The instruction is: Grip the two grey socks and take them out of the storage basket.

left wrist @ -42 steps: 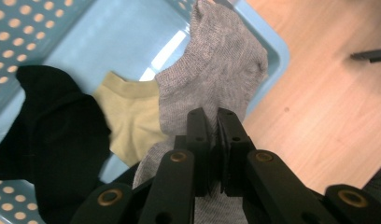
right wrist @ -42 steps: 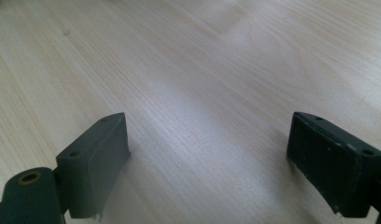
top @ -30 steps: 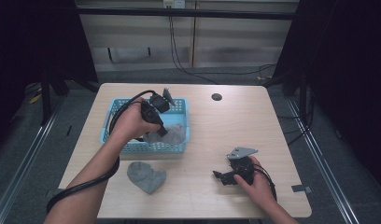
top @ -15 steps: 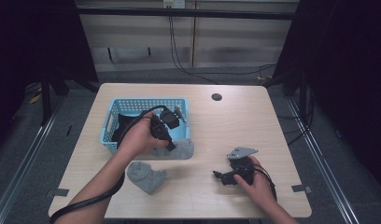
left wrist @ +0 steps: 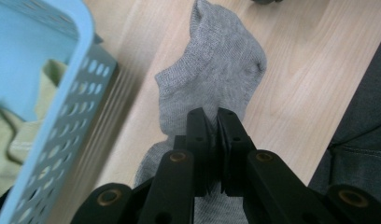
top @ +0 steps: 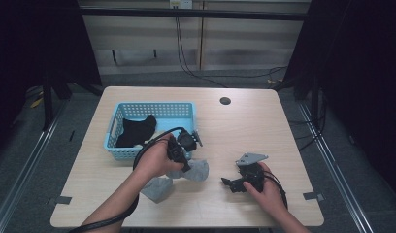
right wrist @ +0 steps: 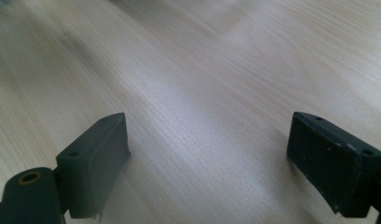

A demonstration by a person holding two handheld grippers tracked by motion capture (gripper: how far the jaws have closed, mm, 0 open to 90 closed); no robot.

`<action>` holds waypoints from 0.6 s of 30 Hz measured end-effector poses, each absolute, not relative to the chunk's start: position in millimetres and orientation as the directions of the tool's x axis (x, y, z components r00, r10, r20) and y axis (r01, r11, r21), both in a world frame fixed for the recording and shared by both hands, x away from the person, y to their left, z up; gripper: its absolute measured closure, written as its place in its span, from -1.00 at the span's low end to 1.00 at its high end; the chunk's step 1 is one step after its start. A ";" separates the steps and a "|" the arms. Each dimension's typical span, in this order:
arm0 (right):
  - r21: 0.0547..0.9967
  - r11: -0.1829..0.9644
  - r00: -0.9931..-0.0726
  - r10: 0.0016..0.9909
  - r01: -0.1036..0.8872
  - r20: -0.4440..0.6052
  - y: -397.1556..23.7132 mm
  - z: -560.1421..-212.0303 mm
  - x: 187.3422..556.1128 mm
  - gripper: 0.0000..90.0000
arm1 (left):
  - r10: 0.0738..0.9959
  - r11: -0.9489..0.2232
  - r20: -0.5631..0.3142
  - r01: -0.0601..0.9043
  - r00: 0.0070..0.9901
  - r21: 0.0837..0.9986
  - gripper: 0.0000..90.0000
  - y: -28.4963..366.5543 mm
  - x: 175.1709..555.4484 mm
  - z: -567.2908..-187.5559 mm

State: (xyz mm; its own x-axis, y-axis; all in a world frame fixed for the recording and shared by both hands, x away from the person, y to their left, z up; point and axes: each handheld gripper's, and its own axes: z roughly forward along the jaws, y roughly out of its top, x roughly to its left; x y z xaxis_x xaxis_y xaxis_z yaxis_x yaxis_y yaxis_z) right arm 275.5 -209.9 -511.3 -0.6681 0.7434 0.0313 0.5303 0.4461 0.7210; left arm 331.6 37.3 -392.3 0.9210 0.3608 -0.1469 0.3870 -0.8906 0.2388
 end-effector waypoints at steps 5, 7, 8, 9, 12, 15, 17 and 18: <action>0.719 0.445 -0.667 0.744 0.534 0.035 -209.8 -511.2 275.3 -0.73 | 0.353 -0.896 -0.154 0.381 0.923 0.228 0.87 35.3 328.7 -404.9; 0.718 0.448 -0.669 0.743 0.532 0.032 -210.0 -511.2 275.3 -0.73 | 0.351 -0.901 -0.155 0.378 0.924 0.214 0.87 35.8 328.5 -410.3; 0.719 0.448 -0.669 0.743 0.532 0.032 -210.0 -511.2 275.3 -0.73 | 0.347 -0.903 -0.156 0.375 0.925 0.211 0.87 36.2 328.6 -411.7; 0.719 0.448 -0.669 0.743 0.532 0.032 -210.0 -511.2 275.4 -0.73 | 0.351 -0.900 -0.159 0.379 0.923 0.213 0.86 36.4 328.2 -413.3; 0.719 0.448 -0.669 0.743 0.532 0.032 -210.0 -511.2 275.4 -0.73 | 0.346 -0.904 -0.159 0.374 0.925 0.207 0.86 37.2 327.0 -419.3; 0.719 0.448 -0.669 0.743 0.531 0.032 -210.1 -511.3 275.4 -0.73 | 0.347 -0.904 -0.163 0.375 0.924 0.205 0.86 38.4 326.0 -425.1; 0.719 0.448 -0.669 0.743 0.532 0.032 -210.0 -511.2 275.3 -0.73 | 0.345 -0.906 -0.162 0.373 0.925 0.202 0.85 39.0 326.1 -426.1; 0.719 0.448 -0.669 0.743 0.532 0.032 -210.0 -511.3 275.4 -0.73 | 0.353 -0.901 -0.163 0.382 0.921 0.205 0.85 39.7 325.5 -427.8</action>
